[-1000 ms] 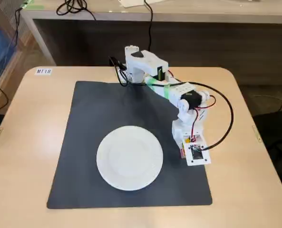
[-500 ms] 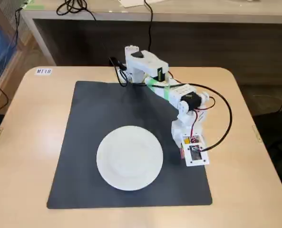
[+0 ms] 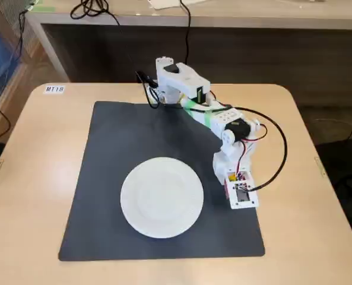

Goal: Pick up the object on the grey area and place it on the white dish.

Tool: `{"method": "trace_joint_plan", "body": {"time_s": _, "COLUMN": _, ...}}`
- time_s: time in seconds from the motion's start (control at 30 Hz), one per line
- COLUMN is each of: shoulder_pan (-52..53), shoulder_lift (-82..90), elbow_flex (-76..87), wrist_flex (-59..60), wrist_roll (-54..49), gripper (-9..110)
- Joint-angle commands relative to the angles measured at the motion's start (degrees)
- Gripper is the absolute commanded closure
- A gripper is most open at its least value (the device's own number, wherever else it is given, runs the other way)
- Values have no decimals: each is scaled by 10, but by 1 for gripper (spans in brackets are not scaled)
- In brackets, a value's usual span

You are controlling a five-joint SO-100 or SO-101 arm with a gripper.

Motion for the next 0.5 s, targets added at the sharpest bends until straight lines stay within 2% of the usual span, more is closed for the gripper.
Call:
{"method": "trace_joint_plan", "body": {"time_s": 0.0, "shoulder_pan": -3, "shoulder_lift": 4, "elbow_flex": -8, "wrist_flex": 1, "wrist_roll": 8, "gripper": 82}}
{"method": "trace_joint_plan", "body": {"time_s": 0.47, "shoulder_pan": 37, "shoulder_lift": 79, "elbow_flex": -7, "wrist_flex": 2, "wrist_roll": 14, "gripper": 83}}
